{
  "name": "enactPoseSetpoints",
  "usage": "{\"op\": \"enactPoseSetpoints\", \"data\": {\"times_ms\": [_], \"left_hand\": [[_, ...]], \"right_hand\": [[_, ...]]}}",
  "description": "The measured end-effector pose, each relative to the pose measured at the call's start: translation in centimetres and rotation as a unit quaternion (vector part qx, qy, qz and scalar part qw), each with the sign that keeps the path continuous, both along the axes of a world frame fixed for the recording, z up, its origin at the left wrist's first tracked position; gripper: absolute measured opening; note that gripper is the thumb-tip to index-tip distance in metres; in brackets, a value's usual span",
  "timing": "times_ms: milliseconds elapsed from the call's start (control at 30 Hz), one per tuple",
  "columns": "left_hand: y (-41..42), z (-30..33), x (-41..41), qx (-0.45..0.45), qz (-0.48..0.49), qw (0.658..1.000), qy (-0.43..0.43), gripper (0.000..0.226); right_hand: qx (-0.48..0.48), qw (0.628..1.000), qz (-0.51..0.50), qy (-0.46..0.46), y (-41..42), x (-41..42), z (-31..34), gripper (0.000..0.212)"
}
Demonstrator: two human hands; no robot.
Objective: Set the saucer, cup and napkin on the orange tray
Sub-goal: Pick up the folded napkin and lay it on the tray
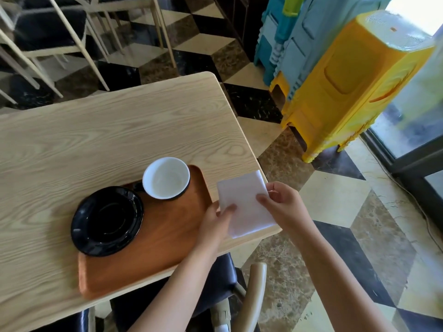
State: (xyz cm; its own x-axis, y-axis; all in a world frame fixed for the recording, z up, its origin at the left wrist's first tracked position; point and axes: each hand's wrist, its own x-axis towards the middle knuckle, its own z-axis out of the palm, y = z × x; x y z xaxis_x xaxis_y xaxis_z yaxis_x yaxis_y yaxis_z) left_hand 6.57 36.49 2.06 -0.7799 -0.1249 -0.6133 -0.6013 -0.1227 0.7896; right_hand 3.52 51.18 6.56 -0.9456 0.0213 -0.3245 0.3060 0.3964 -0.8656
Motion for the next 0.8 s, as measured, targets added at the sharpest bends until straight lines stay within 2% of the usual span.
{"op": "enactPoseSetpoints", "data": {"times_ms": [67, 100, 233, 333, 467, 633, 800], "left_hand": [[-1.3, 0.4, 0.8, 0.075, 0.036, 0.996, 0.01, 0.037], [-2.0, 0.5, 1.3, 0.073, 0.051, 0.996, 0.024, 0.043], [-4.8, 0.4, 4.0, -0.073, 0.039, 0.992, 0.094, 0.062], [-6.8, 0.4, 6.2, -0.123, -0.005, 0.984, 0.129, 0.062], [-9.4, 0.1, 7.8, -0.236, -0.085, 0.955, 0.159, 0.051], [-11.4, -1.0, 8.0, -0.35, -0.144, 0.915, 0.138, 0.05], [-11.6, -2.3, 8.2, -0.394, -0.169, 0.894, 0.132, 0.052]], "right_hand": [[-0.04, 0.999, 0.001, -0.017, -0.5, 0.3, 0.5, 0.007], [-0.054, 0.998, 0.004, -0.024, -0.8, 0.5, 0.6, 0.008], [-0.05, 0.998, 0.022, -0.013, -2.9, 1.7, -0.2, 0.04], [-0.037, 0.994, 0.102, -0.007, -4.6, 2.6, -1.6, 0.046], [0.036, 0.98, 0.193, -0.007, -7.0, 2.9, -3.4, 0.048], [0.116, 0.954, 0.275, 0.005, -9.4, 3.1, -5.0, 0.058], [0.178, 0.932, 0.314, 0.047, -10.3, 3.8, -6.0, 0.06]]}}
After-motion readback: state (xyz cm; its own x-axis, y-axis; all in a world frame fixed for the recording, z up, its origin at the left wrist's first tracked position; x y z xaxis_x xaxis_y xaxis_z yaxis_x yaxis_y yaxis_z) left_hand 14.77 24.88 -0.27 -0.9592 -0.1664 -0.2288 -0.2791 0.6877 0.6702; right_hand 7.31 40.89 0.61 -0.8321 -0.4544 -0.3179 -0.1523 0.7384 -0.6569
